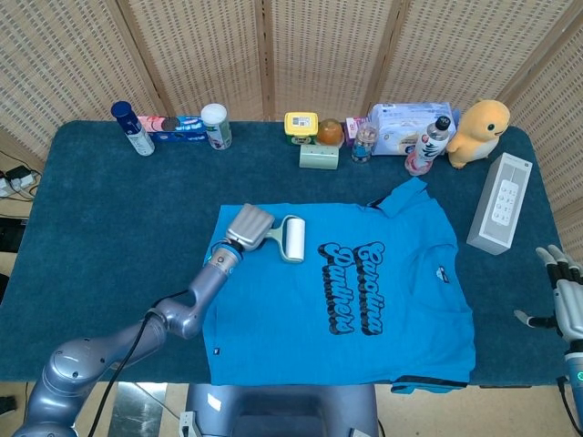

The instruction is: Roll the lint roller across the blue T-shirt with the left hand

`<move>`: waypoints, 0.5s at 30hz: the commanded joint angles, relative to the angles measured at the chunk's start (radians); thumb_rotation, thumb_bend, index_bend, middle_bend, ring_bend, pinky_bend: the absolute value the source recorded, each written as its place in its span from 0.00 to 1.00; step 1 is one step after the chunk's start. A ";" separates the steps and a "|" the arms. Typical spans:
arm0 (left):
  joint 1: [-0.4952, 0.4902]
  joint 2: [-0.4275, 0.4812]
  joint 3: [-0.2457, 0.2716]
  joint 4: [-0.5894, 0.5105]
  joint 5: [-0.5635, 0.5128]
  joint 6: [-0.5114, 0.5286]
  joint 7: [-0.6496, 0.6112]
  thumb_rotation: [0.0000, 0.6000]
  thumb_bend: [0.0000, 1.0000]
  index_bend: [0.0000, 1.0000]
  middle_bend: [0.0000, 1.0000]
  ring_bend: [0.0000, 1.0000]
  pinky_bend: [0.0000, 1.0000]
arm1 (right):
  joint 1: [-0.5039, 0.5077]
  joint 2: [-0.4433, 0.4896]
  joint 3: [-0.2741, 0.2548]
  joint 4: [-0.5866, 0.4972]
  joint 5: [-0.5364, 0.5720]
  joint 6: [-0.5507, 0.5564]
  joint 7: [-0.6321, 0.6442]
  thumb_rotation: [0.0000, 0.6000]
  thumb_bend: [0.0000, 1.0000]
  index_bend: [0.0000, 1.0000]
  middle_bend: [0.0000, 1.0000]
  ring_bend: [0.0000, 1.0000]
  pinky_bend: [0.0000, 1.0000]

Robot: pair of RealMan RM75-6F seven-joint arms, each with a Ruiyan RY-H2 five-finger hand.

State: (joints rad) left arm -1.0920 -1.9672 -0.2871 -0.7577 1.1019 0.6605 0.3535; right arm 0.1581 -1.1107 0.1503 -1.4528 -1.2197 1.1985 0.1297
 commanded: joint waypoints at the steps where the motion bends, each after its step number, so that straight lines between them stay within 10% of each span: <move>1: -0.034 -0.019 -0.023 0.014 -0.048 -0.030 0.053 1.00 0.65 0.94 0.88 0.84 1.00 | 0.000 0.001 0.001 0.001 0.002 -0.001 0.002 1.00 0.00 0.02 0.00 0.00 0.00; 15: -0.130 -0.096 -0.068 0.071 -0.164 -0.070 0.154 1.00 0.65 0.94 0.88 0.84 1.00 | -0.001 0.012 0.006 0.000 0.004 -0.004 0.028 1.00 0.00 0.02 0.00 0.00 0.00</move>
State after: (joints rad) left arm -1.2169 -2.0586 -0.3527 -0.6912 0.9414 0.5927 0.5061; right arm 0.1571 -1.0994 0.1556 -1.4523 -1.2150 1.1945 0.1569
